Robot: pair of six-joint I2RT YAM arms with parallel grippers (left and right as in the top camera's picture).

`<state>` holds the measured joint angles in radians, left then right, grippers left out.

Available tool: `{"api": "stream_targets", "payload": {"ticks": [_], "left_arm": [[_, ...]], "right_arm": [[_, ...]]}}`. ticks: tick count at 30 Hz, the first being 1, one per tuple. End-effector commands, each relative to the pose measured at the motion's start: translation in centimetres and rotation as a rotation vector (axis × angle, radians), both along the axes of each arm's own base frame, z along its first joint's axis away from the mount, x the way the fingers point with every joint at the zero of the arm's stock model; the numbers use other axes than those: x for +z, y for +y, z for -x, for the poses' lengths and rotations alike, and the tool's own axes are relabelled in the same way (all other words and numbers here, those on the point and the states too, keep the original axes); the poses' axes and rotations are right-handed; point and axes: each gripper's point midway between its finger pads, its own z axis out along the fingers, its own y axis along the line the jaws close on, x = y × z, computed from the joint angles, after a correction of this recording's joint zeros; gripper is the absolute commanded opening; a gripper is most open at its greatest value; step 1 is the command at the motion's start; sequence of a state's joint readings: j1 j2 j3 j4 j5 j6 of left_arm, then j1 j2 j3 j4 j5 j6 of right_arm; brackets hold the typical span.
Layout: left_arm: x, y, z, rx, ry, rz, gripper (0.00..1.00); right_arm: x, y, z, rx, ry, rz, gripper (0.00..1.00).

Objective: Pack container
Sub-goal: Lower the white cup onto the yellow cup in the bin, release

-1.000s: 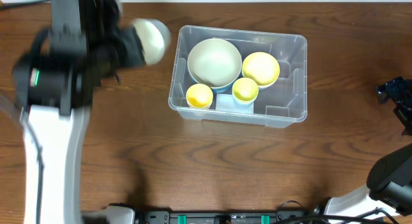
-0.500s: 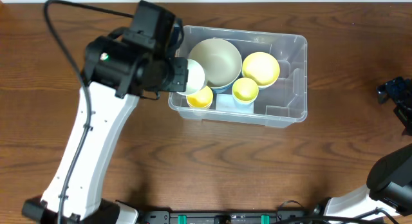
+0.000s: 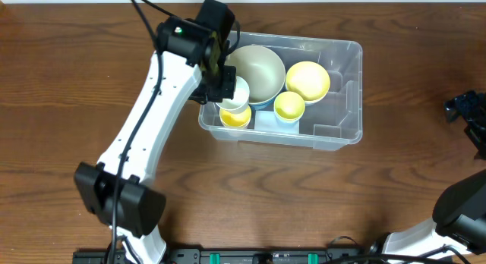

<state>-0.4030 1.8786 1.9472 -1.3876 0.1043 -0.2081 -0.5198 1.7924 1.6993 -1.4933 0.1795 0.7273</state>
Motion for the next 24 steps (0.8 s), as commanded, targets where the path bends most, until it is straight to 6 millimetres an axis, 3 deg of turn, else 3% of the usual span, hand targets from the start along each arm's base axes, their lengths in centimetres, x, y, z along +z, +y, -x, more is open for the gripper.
{"api": "stream_targets", "payload": {"ticks": [1,8,24], "left_arm": [[-1.0,0.0,-0.2,-0.005,0.021,-0.022,0.06],[-2.8,0.0,-0.4,-0.006,0.071,-0.043,0.06],[-4.2,0.5,0.6,0.032,0.132,-0.066,0.06]], "right_arm": [[-0.1,-0.3,0.2,-0.017,0.006,0.009,0.99],[-0.1,-0.3,0.2,-0.018,0.006,0.009,0.99],[-0.1,-0.3,0.2,-0.017,0.006,0.01,0.99]]}}
